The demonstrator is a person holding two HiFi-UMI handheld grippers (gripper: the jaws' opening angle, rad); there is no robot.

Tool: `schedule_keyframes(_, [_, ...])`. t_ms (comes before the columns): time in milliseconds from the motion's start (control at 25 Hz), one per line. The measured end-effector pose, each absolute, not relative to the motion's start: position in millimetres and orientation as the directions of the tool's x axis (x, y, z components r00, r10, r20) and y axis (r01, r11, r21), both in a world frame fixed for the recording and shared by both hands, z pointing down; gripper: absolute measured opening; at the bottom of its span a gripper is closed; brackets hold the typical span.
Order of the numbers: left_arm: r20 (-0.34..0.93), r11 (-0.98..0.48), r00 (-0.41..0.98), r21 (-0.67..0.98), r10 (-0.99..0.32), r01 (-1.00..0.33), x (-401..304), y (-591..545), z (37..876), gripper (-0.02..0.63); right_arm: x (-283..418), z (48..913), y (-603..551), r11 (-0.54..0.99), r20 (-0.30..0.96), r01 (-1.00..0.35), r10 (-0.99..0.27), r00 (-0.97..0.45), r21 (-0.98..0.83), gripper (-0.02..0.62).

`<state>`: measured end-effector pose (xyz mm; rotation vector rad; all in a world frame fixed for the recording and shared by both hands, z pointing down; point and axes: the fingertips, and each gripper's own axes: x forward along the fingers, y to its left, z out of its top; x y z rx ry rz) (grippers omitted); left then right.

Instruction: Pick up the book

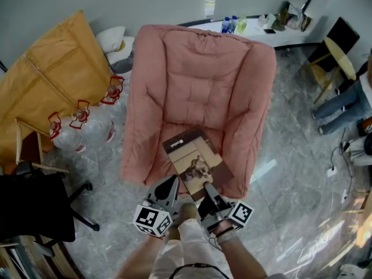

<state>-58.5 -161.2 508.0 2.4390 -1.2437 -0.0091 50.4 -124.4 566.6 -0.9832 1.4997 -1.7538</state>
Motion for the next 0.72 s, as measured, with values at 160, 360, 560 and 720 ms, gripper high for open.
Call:
schedule_keyframes(160, [0.166,-0.528,0.610,0.360,-0.775,-0.769,-56.0,-156.6,501.0,0.021,52.0,560.4,-122.8,-0.157,0.139,-0.011,-0.838,-0.528,-0.988,0.158])
schedule_keyframes(360, [0.161,-0.546,0.624,0.352,-0.765,-0.760,-52.5,-153.4,495.9,0.021,52.5,554.6,-121.3,-0.155,0.138,-0.013,-0.836,-0.531,-0.988,0.158])
schedule_keyframes(560, [0.159,-0.553,0.628,0.346,-0.762,-0.758,-50.4,-149.8,488.3,0.021,52.6,546.7,-119.3,-0.153,0.130,0.000,-0.838,-0.530,-0.988,0.158])
schedule_keyframes(720, [0.156,-0.556,0.628,0.339,-0.762,-0.759,-49.9,-149.9,482.9,0.021,52.0,540.3,-119.0,-0.149,0.121,0.010,-0.838,-0.532,-0.989,0.158])
